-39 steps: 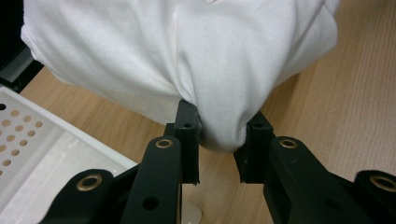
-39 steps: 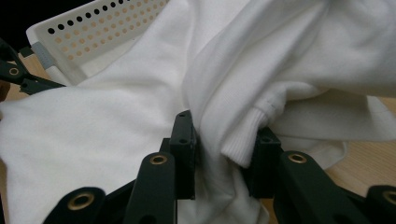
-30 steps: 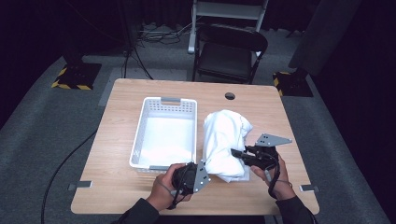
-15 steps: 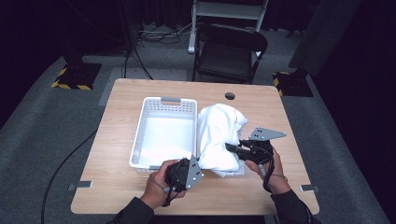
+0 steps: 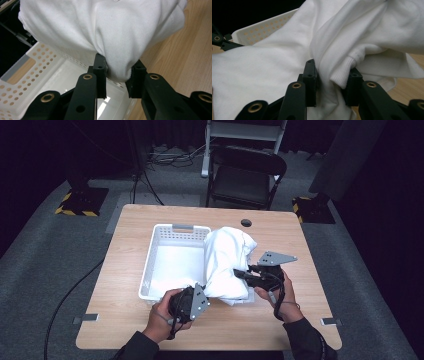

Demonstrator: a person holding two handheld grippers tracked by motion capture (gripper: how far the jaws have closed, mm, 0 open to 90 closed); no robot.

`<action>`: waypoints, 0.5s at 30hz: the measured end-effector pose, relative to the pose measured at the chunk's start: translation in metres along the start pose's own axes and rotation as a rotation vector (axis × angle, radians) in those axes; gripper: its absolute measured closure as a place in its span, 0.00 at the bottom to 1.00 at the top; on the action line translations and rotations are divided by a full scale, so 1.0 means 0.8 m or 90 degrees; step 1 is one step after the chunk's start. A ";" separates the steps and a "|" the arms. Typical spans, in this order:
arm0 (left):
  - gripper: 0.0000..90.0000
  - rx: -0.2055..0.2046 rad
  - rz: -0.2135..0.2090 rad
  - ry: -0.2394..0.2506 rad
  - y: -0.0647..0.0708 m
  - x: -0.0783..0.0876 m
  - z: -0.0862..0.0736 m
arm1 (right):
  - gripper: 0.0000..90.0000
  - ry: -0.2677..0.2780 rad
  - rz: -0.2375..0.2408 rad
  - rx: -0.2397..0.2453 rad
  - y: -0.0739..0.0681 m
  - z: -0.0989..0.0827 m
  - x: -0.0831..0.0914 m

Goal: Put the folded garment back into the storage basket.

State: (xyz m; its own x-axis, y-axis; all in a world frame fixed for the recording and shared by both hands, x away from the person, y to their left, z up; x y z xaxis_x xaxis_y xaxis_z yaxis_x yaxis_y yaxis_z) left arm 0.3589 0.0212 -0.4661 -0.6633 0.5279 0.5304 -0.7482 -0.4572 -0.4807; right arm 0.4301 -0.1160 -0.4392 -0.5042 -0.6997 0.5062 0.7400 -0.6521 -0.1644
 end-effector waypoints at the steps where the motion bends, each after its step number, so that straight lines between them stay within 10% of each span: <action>1: 0.81 0.004 0.002 -0.002 -0.001 0.001 -0.002 | 0.76 -0.001 0.000 0.001 -0.001 0.001 -0.002; 15: 0.81 0.017 0.021 -0.020 -0.021 0.017 -0.025 | 0.76 -0.009 0.013 0.008 -0.017 0.015 -0.031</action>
State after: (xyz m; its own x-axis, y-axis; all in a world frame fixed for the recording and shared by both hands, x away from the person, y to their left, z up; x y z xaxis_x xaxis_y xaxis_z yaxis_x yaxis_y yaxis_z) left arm 0.3626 0.0499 -0.4651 -0.6874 0.4901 0.5360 -0.7257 -0.4937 -0.4792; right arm 0.4378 -0.0862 -0.4393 -0.4830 -0.7088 0.5142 0.7560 -0.6338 -0.1636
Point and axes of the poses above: each handheld gripper's, and its own axes: x roughly backward along the jaws, z roughly out of its top, y roughly to its right, the point moved 10 cm from there along -x, roughly forward along the jaws, and after that the axes turned 8 degrees about -x, right-handed, at the moved point
